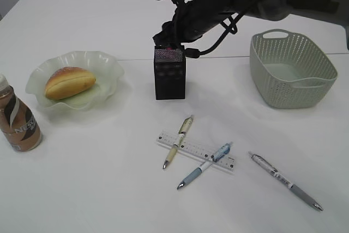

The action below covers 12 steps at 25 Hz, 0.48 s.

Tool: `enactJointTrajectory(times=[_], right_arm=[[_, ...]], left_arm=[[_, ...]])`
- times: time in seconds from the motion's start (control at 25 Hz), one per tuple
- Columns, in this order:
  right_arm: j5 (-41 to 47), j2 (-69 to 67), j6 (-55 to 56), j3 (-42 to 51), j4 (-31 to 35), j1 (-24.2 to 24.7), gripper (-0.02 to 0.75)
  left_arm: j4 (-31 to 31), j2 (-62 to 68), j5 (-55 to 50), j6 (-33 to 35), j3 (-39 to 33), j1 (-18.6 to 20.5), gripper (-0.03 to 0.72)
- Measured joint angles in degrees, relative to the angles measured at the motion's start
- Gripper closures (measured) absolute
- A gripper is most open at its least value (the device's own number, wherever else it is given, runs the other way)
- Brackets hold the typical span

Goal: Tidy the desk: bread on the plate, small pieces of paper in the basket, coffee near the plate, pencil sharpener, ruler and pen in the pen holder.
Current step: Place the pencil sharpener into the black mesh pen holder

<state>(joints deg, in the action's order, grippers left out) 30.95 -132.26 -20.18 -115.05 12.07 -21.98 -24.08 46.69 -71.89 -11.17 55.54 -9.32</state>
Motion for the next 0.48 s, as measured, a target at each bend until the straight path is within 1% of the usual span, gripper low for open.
enactJointTrajectory(times=[0.2, 0.48], right_arm=[[-2.2, -1.5, -0.7, 0.0, 0.0, 0.0, 0.405], [-2.9, -2.7, -1.0, 0.0, 0.6, 0.0, 0.405]], left_arm=[[0.0, 0.0, 0.0, 0.0, 0.0, 0.0, 0.191], [0.0, 0.0, 0.0, 0.0, 0.0, 0.0, 0.191]])
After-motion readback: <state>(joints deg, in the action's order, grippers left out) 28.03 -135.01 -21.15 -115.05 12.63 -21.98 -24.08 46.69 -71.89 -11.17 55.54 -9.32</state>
